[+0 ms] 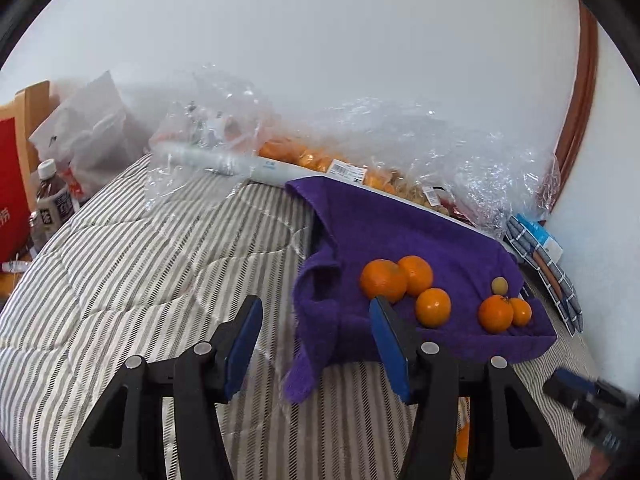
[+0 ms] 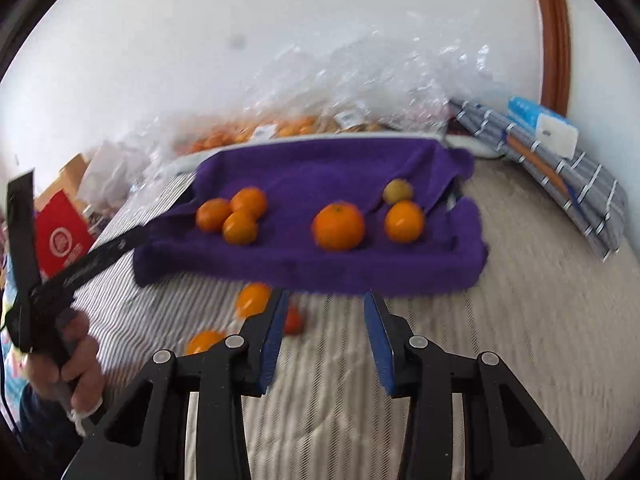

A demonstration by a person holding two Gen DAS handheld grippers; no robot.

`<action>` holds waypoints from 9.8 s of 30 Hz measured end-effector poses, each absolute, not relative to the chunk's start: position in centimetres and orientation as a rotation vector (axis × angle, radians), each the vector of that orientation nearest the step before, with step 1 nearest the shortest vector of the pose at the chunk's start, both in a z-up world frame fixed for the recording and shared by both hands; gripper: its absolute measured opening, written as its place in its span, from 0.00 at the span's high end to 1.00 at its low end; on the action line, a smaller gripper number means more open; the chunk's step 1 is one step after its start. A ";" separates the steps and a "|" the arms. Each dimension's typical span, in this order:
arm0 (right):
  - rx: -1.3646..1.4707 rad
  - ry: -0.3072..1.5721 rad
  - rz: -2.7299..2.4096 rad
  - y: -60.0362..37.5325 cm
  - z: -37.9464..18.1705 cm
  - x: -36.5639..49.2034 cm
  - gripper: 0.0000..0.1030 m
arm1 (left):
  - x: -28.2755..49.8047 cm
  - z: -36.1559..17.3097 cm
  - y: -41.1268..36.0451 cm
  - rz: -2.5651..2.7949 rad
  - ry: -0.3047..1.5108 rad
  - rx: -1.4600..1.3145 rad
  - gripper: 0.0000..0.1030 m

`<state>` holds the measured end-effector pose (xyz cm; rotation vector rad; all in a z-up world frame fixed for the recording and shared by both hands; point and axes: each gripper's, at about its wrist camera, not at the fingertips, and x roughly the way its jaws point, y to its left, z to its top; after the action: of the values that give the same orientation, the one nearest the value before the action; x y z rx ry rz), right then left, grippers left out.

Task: Organize fruits
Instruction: 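Grasp a yellow-green fruit with the right gripper while the left gripper grasps an orange, then carry both held fruits up onto the purple towel, then open both grippers to set the fruits on the towel, then grasp the red cherry tomato with the right gripper while the left gripper grasps an orange, then carry the tomato and orange onto the towel and open both grippers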

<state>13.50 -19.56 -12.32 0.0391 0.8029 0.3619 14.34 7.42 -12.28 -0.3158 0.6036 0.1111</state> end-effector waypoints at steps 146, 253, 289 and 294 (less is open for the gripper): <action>0.057 0.679 0.188 -25.8 -11.8 22.9 0.75 | 19.4 -11.6 6.5 -0.015 0.676 -0.315 0.71; -0.039 0.799 0.344 -26.0 -13.6 14.4 0.77 | 17.0 -14.2 -6.3 -0.273 0.890 -0.072 0.51; 0.030 0.774 0.344 -22.1 -13.4 22.8 0.76 | 21.6 -12.1 1.1 -0.044 0.833 -0.207 0.70; 0.031 0.785 0.329 -22.1 -13.5 22.9 0.75 | 21.4 -12.1 1.1 -0.026 0.834 -0.195 0.62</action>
<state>22.90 -22.13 -13.55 0.0306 0.7852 0.3289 21.45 1.07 -12.10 -0.1947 0.8336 -0.0256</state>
